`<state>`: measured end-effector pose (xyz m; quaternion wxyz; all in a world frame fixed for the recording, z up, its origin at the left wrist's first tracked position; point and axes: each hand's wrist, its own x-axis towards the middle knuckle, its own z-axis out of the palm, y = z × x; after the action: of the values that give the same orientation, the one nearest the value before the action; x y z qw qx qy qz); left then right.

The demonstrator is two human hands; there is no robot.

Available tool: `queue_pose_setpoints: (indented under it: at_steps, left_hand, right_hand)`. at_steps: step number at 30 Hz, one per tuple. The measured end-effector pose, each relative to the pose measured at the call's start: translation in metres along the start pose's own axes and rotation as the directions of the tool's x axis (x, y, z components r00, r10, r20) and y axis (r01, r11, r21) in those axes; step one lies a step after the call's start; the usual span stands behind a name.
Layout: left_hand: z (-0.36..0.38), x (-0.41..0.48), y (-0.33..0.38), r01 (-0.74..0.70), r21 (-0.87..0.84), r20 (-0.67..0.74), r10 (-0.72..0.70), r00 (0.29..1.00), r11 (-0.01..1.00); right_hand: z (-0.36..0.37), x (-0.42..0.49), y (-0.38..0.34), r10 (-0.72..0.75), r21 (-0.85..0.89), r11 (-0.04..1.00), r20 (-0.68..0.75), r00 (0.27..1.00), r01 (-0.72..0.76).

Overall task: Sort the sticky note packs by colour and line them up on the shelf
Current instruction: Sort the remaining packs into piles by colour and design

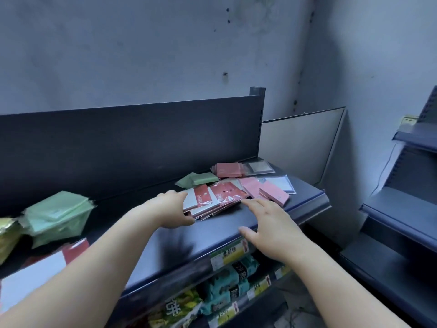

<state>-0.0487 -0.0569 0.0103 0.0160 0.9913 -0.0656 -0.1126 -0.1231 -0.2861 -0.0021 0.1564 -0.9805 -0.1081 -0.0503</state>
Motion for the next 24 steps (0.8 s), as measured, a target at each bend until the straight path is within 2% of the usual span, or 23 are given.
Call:
queue_pose_setpoints:
  at_steps: [5, 11, 19, 24]
  left_hand:
    - [-0.009, 0.055, -0.015, -0.016, 0.044, 0.099, 0.012, 0.995, 0.999]
    - [-0.009, 0.097, -0.028, -0.097, 0.063, 0.187, 0.084, 0.979, 0.993]
    - [-0.006, 0.101, -0.028, -0.113, 0.106, 0.167, 0.094, 0.982, 0.988]
    - [-0.006, 0.082, -0.025, -0.056, 0.111, 0.114, 0.044, 0.993, 0.992]
  right_hand:
    - [0.002, 0.045, 0.009, 0.03, -0.03, 0.999, 0.038, 0.999, -0.029]
    - [0.021, 0.103, 0.009, 0.1, 0.027, 0.994, 0.079, 0.992, -0.102]
    - [0.042, 0.14, 0.0, 0.131, 0.096, 0.986, 0.069, 0.989, -0.137]
    - [0.039, 0.147, -0.004, 0.146, 0.279, 0.947, 0.065, 0.987, -0.159]
